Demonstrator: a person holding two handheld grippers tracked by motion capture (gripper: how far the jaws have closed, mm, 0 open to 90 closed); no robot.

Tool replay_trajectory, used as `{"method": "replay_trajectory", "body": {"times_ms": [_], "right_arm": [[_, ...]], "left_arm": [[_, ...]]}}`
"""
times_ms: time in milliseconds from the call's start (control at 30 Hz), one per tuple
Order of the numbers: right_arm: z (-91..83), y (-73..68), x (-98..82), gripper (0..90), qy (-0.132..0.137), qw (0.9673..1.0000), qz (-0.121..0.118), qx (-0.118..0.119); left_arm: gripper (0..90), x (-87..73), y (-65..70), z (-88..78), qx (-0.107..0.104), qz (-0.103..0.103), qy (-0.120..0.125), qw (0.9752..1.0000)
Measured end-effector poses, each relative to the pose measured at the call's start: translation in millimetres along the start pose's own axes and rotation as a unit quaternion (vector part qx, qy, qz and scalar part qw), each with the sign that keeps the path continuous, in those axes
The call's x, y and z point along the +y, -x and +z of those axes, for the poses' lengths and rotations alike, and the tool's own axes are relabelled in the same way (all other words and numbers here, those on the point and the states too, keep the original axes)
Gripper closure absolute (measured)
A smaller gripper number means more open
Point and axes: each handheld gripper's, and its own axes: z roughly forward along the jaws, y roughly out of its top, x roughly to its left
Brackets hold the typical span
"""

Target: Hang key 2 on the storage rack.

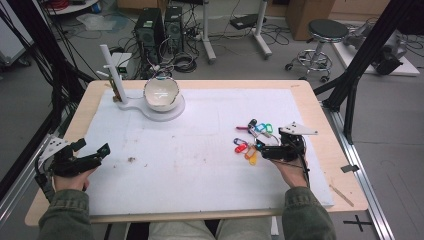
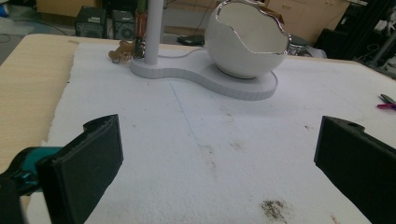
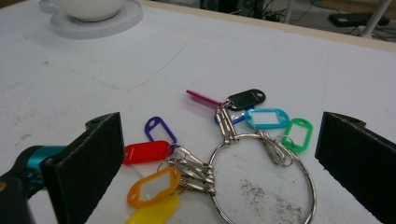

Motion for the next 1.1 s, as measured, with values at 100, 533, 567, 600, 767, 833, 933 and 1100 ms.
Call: {"method": "replay_trajectory", "body": {"times_ms": [100, 533, 567, 600, 767, 833, 933, 1100], "right_arm": [[4.7, -1.1, 0.0, 0.7, -0.008, 0.9999, -0.003, 0.007], [22.9, -0.1, -2.9, 0.7, -0.048, 0.9985, -0.013, 0.025], [24.5, 0.4, -3.3, 0.7, -0.049, 0.9983, -0.014, 0.028], [26.2, 1.0, -3.7, 0.7, -0.052, 0.9981, -0.016, 0.028], [31.6, 2.1, -4.7, 0.8, -0.070, 0.9968, -0.016, 0.034], [33.7, 2.0, -5.1, 0.8, -0.078, 0.9962, -0.016, 0.036], [37.7, 3.1, -6.3, 1.6, -0.091, 0.9947, -0.017, 0.045], [41.5, 2.8, -7.4, 5.3, -0.110, 0.9919, -0.022, 0.060]], "left_arm": [[1.6, 0.0, 0.1, -0.1, -0.001, 0.000, 0.001, 1.0000], [1.7, -0.5, -0.2, 1.1, -0.003, 0.001, -0.003, 1.0000], [1.7, -0.5, -0.4, 1.1, -0.003, 0.001, -0.004, 1.0000], [1.6, -0.5, -0.4, 1.2, -0.003, 0.001, -0.004, 1.0000], [1.6, -0.6, -0.5, 1.3, -0.003, 0.001, -0.005, 1.0000], [1.6, -0.7, -0.5, 1.4, -0.003, 0.001, -0.005, 1.0000], [1.6, -0.7, -0.4, 1.5, -0.003, 0.001, -0.006, 1.0000], [1.6, -0.8, -0.5, 1.7, -0.004, 0.003, -0.008, 1.0000]]}}
